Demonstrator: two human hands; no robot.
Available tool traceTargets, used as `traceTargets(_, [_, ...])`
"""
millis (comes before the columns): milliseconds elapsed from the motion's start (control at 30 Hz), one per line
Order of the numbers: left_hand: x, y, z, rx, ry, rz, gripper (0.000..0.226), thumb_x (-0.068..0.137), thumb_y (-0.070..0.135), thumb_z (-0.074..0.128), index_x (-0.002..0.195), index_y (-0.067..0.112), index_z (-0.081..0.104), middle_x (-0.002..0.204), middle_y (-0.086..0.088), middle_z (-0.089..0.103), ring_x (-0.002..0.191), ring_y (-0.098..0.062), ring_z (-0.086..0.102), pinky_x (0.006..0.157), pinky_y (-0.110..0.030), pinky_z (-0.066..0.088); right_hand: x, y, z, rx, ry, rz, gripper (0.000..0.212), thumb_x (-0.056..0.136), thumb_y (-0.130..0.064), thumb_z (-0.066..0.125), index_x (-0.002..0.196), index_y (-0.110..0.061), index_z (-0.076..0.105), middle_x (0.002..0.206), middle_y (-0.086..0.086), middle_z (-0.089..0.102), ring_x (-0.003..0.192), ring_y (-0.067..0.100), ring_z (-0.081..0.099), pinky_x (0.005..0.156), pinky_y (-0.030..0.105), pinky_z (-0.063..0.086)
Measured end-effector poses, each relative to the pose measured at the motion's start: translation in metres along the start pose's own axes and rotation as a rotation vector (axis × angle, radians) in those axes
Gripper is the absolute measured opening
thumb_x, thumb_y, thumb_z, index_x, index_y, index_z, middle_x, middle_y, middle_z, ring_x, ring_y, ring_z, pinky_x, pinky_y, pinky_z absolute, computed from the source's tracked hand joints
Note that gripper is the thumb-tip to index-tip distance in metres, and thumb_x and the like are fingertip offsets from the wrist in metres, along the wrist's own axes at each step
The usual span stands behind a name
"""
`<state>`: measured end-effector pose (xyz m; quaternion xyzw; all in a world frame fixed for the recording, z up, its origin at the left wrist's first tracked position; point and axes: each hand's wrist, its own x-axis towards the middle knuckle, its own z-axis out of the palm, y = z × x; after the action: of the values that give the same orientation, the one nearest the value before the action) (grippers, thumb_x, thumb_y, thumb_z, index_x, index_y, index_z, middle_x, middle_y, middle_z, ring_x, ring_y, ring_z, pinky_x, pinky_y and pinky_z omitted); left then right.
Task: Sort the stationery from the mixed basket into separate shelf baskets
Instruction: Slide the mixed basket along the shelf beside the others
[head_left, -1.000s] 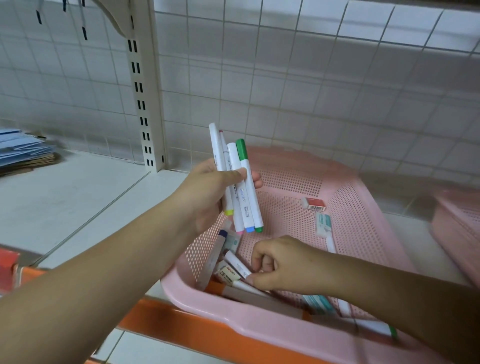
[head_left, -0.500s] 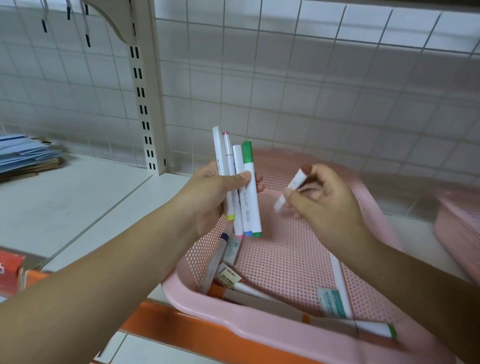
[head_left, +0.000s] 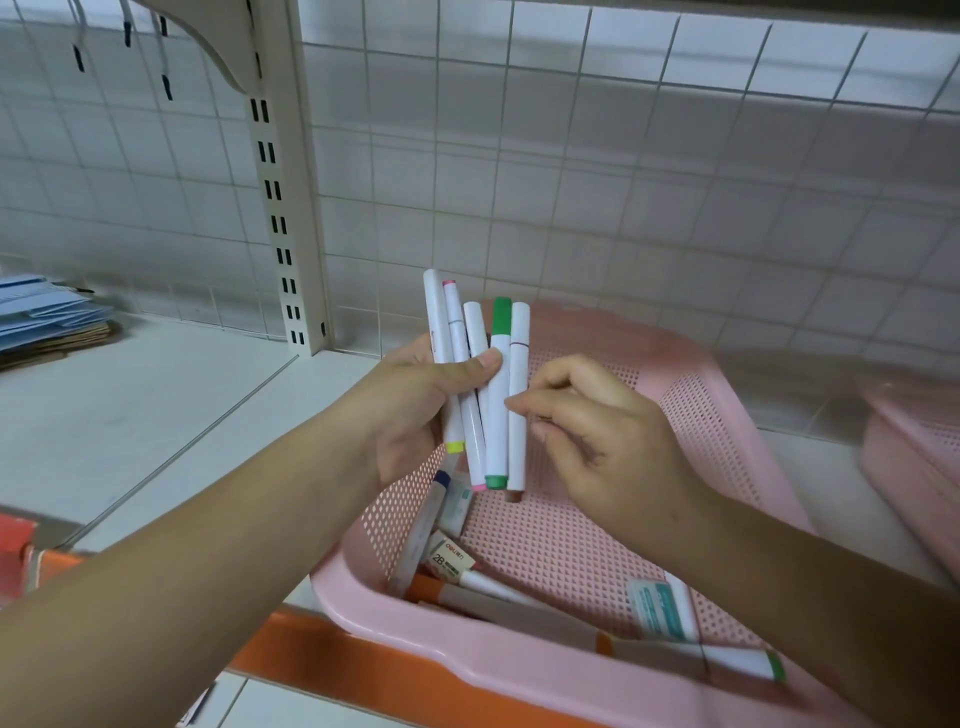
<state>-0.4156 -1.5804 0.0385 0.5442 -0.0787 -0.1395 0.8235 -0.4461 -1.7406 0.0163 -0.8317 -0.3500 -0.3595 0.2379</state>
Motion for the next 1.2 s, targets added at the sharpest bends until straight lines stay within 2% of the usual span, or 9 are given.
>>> traceTargets(167, [0.001, 0.000, 0.002, 0.045, 0.031, 0.005, 0.033, 0.084, 0.006, 0.060, 0.116, -0.002, 0.057, 0.091, -0.010, 0.067, 0.071, -0.016, 0.066, 0.066, -0.028, 0.058, 0.000, -0.002, 0.001, -0.021, -0.022, 0.001, 0.033, 0.080, 0.007, 0.043, 0.102, 0.004, 0.069, 0.090, 0.012, 0.063, 0.079, 0.008, 0.053, 0.075, 0.006, 0.041])
traceTargets(367, [0.002, -0.001, 0.000, 0.058, -0.005, -0.023, 0.032, 0.078, 0.009, 0.063, 0.110, 0.002, 0.060, 0.077, -0.005, 0.069, 0.062, -0.012, 0.066, 0.054, -0.021, 0.053, 0.000, -0.004, -0.001, -0.025, -0.040, 0.025, 0.040, 0.074, 0.003, 0.039, 0.101, 0.004, 0.069, 0.091, 0.011, 0.066, 0.080, 0.006, 0.054, 0.077, 0.002, 0.040])
traceTargets(500, [0.005, -0.003, -0.002, 0.077, 0.035, -0.038, 0.019, 0.080, 0.006, 0.064, 0.099, 0.005, 0.064, 0.085, -0.010, 0.069, 0.069, -0.017, 0.066, 0.058, -0.024, 0.056, -0.003, -0.002, 0.002, -0.030, -0.072, 0.055, 0.037, 0.078, -0.002, 0.042, 0.104, 0.003, 0.068, 0.094, 0.008, 0.063, 0.082, 0.005, 0.053, 0.076, 0.005, 0.043])
traceTargets(600, [0.005, -0.004, -0.002, 0.100, 0.058, -0.016, 0.017, 0.084, 0.004, 0.062, 0.101, 0.004, 0.062, 0.088, -0.012, 0.066, 0.073, -0.020, 0.064, 0.066, -0.028, 0.057, -0.004, -0.003, 0.006, 0.003, -0.091, 0.067, 0.031, 0.083, -0.008, 0.047, 0.102, 0.004, 0.068, 0.095, 0.010, 0.060, 0.083, 0.007, 0.053, 0.075, 0.010, 0.044])
traceTargets(700, [0.005, -0.003, -0.002, 0.065, 0.052, -0.001, 0.021, 0.086, 0.003, 0.059, 0.106, 0.007, 0.059, 0.085, -0.009, 0.066, 0.071, -0.019, 0.064, 0.066, -0.030, 0.057, -0.005, -0.006, 0.006, 0.027, -0.090, 0.071, 0.031, 0.085, -0.011, 0.049, 0.104, 0.006, 0.066, 0.099, 0.012, 0.058, 0.087, 0.007, 0.054, 0.082, 0.010, 0.043])
traceTargets(800, [0.006, -0.001, -0.002, -0.001, 0.058, -0.024, 0.019, 0.086, 0.003, 0.059, 0.104, 0.007, 0.059, 0.089, -0.013, 0.066, 0.075, -0.023, 0.064, 0.067, -0.036, 0.058, -0.006, -0.009, 0.007, 0.004, -0.093, 0.062, 0.036, 0.086, -0.013, 0.048, 0.112, 0.007, 0.062, 0.116, 0.016, 0.054, 0.103, 0.008, 0.051, 0.095, 0.008, 0.038])
traceTargets(900, [0.005, 0.000, 0.000, -0.067, 0.047, -0.052, 0.026, 0.083, 0.004, 0.061, 0.109, 0.005, 0.059, 0.086, -0.012, 0.068, 0.072, -0.022, 0.066, 0.060, -0.034, 0.059, -0.006, -0.009, 0.007, -0.061, -0.112, 0.061, 0.040, 0.087, -0.016, 0.048, 0.118, 0.006, 0.060, 0.128, 0.016, 0.052, 0.115, 0.014, 0.049, 0.102, 0.016, 0.038])
traceTargets(1000, [0.006, 0.002, 0.000, -0.103, 0.012, -0.083, 0.027, 0.081, 0.006, 0.061, 0.108, 0.007, 0.059, 0.078, -0.009, 0.067, 0.067, -0.020, 0.066, 0.056, -0.034, 0.058, -0.005, -0.007, 0.004, -0.128, -0.121, 0.031, 0.040, 0.087, -0.015, 0.047, 0.118, 0.006, 0.060, 0.127, 0.017, 0.055, 0.117, 0.017, 0.051, 0.102, 0.021, 0.039])
traceTargets(1200, [0.008, 0.002, -0.005, -0.091, -0.060, -0.131, 0.034, 0.080, 0.002, 0.060, 0.114, -0.001, 0.059, 0.083, -0.012, 0.067, 0.068, -0.021, 0.067, 0.064, -0.034, 0.059, -0.003, 0.001, -0.003, -0.306, -0.191, -0.146, 0.041, 0.095, -0.017, 0.034, 0.120, 0.006, 0.058, 0.126, 0.019, 0.057, 0.118, 0.022, 0.051, 0.106, 0.028, 0.039])
